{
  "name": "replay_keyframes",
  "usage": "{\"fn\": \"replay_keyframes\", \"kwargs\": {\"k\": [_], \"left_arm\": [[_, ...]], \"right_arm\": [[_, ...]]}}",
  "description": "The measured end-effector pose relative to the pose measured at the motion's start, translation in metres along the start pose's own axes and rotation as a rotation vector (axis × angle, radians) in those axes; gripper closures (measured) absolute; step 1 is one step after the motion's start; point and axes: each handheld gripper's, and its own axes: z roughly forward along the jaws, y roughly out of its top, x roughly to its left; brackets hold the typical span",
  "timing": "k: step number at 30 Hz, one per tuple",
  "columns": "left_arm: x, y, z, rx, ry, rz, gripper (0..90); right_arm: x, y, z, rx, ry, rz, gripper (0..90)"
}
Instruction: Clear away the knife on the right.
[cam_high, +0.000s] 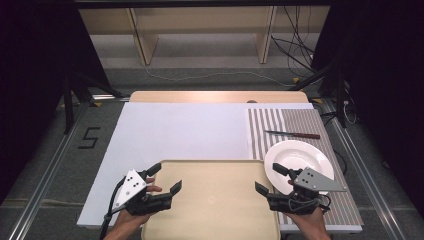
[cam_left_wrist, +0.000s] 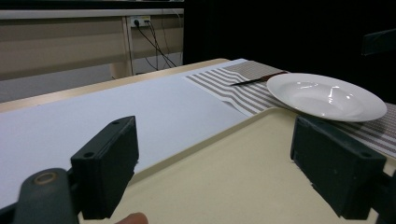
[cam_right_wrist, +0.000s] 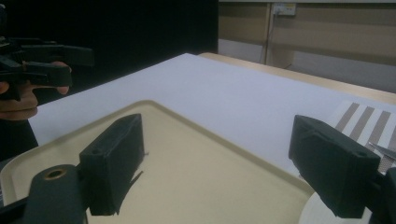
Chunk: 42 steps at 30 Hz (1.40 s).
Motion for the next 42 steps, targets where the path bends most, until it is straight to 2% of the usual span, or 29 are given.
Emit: {"fn": "replay_keyframes", "kwargs": {"k": [12, 20, 22, 29, 34, 40, 41, 42], "left_arm": [[0.000, 0.000, 0.000, -0.001, 0.000, 0.000, 15.0], [0.001, 0.000, 0.000, -0.001, 0.001, -0.003, 15.1], [0.001, 0.000, 0.000, -0.001, 0.001, -0.003, 15.1], [0.002, -0.001, 0.001, 0.002, 0.006, -0.005, 15.0], [0.002, -0.001, 0.001, 0.001, 0.008, -0.007, 15.1], [0.003, -0.001, 0.001, 0.005, 0.014, -0.012, 15.0], [0.004, -0.001, 0.001, 0.005, 0.015, -0.012, 15.0], [0.004, -0.001, 0.001, 0.005, 0.015, -0.012, 15.0]], "right_arm": [[-0.003, 0.001, 0.000, 0.011, -0.008, -0.023, 19.3], [-0.012, 0.005, 0.000, 0.029, -0.073, -0.105, 20.0], [-0.014, 0.005, 0.001, 0.030, -0.080, -0.113, 20.1], [-0.025, 0.006, 0.007, 0.047, -0.080, -0.125, 20.0], [-0.033, 0.008, 0.014, 0.061, -0.103, -0.134, 20.0], [-0.052, 0.010, 0.025, 0.093, -0.121, -0.134, 20.7], [-0.059, 0.012, 0.031, 0.114, -0.124, -0.134, 21.0], [-0.059, 0.012, 0.031, 0.114, -0.124, -0.134, 21.0]]}}
